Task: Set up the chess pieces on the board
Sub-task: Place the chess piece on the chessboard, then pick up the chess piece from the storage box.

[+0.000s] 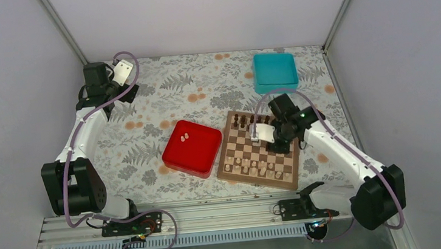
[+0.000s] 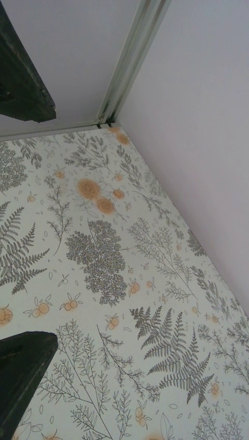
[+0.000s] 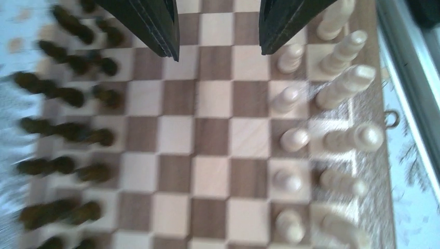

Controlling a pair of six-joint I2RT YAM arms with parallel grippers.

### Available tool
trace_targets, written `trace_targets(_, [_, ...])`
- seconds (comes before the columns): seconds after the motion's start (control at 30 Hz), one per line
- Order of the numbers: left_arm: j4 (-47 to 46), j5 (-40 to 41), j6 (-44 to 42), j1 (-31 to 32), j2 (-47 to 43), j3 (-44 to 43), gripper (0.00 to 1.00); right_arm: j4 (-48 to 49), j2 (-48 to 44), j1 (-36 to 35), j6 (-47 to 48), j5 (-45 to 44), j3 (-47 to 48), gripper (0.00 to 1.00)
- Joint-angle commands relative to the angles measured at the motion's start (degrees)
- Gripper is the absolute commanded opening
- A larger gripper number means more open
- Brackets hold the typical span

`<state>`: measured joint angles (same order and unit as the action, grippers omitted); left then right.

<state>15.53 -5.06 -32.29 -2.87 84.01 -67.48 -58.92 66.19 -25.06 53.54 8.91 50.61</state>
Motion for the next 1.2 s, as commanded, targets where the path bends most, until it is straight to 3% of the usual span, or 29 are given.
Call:
trace_targets(0.0, [0.3, -1.1, 0.3, -0.2, -0.1, -1.0, 1.0, -0.2, 4.9, -1.7, -0.5, 0.9, 9.2, 0.41])
trace_targets(0.3, [0.6, -2.1, 0.2, -0.1, 0.3, -1.1, 1.0, 8.3, 25.9, -16.6, -7.8, 3.0, 33.1, 0.45])
trace_targets(0.43, [1.4, -2.4, 0.1, -0.1, 0.3, -1.8, 1.0, 9.9, 36.8, -20.3, -6.5, 4.6, 40.7, 0.46])
trace_targets(0.73, [1.3, -3.3, 0.2, 0.0, -0.5, -1.4, 1.0, 15.2, 52.9, -24.1, -3.4, 5.7, 47.7, 0.48])
trace_targets(1.17, [0.4, -4.6, 0.3, 0.0, -0.9, -0.5, 1.0, 20.3, 59.6, -25.1, -2.9, 3.7, 49.9, 0.5])
